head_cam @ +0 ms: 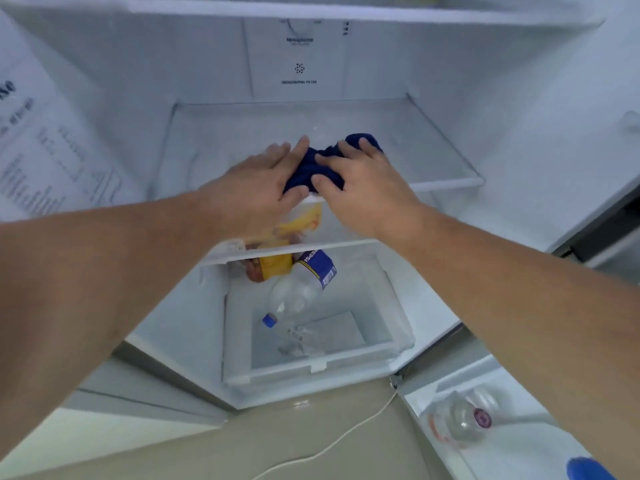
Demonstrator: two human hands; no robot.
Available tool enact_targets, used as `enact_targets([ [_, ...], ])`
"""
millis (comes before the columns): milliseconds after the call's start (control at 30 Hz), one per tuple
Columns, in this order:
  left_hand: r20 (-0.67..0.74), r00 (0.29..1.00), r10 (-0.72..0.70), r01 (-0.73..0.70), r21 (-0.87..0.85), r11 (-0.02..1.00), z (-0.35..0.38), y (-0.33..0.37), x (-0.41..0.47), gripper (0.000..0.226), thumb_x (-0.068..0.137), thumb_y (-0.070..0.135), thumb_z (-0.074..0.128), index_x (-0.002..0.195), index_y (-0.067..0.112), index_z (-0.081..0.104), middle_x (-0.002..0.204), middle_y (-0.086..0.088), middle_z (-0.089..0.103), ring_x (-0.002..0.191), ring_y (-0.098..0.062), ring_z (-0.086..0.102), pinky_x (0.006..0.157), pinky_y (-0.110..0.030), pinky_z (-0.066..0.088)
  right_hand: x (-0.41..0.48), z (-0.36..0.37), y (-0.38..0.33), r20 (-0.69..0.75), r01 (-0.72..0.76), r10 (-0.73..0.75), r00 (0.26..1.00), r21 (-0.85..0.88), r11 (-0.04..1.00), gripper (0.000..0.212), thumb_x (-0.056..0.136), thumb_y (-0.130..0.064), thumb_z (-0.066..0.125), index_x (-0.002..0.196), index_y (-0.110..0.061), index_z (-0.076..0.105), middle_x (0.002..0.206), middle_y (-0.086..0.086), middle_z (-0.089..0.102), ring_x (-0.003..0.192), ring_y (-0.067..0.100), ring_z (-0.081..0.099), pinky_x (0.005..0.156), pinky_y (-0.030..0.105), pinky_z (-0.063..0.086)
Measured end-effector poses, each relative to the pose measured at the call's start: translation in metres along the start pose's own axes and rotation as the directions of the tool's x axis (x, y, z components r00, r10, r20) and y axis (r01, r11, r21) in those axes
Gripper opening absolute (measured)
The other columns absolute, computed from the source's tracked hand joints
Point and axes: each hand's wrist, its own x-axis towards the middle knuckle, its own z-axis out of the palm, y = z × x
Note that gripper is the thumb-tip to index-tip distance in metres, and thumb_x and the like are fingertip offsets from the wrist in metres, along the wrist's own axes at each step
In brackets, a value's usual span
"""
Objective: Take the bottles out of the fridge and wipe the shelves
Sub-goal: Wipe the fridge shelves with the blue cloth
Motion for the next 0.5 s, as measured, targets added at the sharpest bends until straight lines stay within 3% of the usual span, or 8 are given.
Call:
enact_targets([
  [100,0.051,0.971,-0.235,0.228,0.111,0.967,0.002,-0.012,-0.017,0.115,0.073,0.093,0.023,0.157,0.025,-0.015,0.17,-0.007,0.005,0.156,-0.024,0.0,0.123,-0.055,0.003,0.011,-0.012,-0.025,0.083,-0.146,0.147,0.986,-0.013,0.989,0.06,0.089,-0.062,0.017,0.132,-0.043,0.054,0.153,0.0,0.037,0.147,0.036,0.012,0.113,0.066,0.003],
  [200,0.034,0.927,-0.374,0.361,0.196,0.912,-0.001,-0.025,-0.036,0.135,0.058,0.104,0.009,0.16,0.015,-0.003,0.17,-0.007,0.002,0.155,-0.027,0.0,0.123,-0.056,0.005,0.009,0.002,-0.05,0.147,-0.124,0.126,0.981,-0.025,0.992,0.054,0.088,-0.068,0.017,0.137,-0.058,0.036,0.158,0.0,0.028,0.149,0.038,0.007,0.106,0.073,0.004],
  [267,0.01,0.919,-0.395,0.385,0.201,0.901,-0.001,-0.027,-0.039,0.138,0.055,0.104,0.004,0.16,0.014,0.001,0.17,-0.007,0.003,0.155,-0.028,0.003,0.123,-0.054,0.006,0.003,0.013,-0.039,0.113,-0.058,0.066,0.991,-0.073,0.996,0.048,0.095,-0.06,0.022,0.142,-0.055,0.032,0.16,-0.002,0.027,0.15,0.033,0.012,0.111,0.069,0.01],
  [367,-0.002,0.92,-0.392,0.385,0.203,0.9,0.001,-0.026,-0.037,0.139,0.056,0.104,0.004,0.16,0.012,0.003,0.17,-0.007,0.005,0.155,-0.028,0.005,0.123,-0.054,0.007,-0.006,0.007,0.014,0.016,-0.029,0.03,0.999,-0.058,0.998,0.053,0.093,-0.055,0.025,0.134,-0.035,0.053,0.155,0.005,0.04,0.146,0.031,0.028,0.116,0.054,0.025],
  [433,-0.009,0.912,-0.409,0.403,0.191,0.895,0.001,-0.027,-0.037,0.139,0.059,0.104,0.008,0.159,0.007,0.0,0.17,-0.01,0.002,0.156,-0.027,0.003,0.124,-0.051,0.005,-0.011,-0.008,0.055,-0.002,-0.172,0.172,0.985,-0.055,0.984,0.05,0.095,-0.049,0.028,0.125,-0.026,0.061,0.146,0.013,0.049,0.137,0.037,0.037,0.112,0.048,0.031],
  [500,-0.012,0.902,-0.431,0.426,0.183,0.886,0.002,-0.025,-0.037,0.141,0.061,0.103,0.012,0.158,0.003,-0.002,0.17,-0.014,-0.001,0.156,-0.027,0.001,0.124,-0.049,0.004,-0.002,-0.024,0.079,0.004,-0.369,0.37,0.929,-0.06,0.927,0.041,0.101,-0.037,0.034,0.12,-0.014,0.062,0.128,0.018,0.059,0.117,0.037,0.051,0.096,0.04,0.043],
])
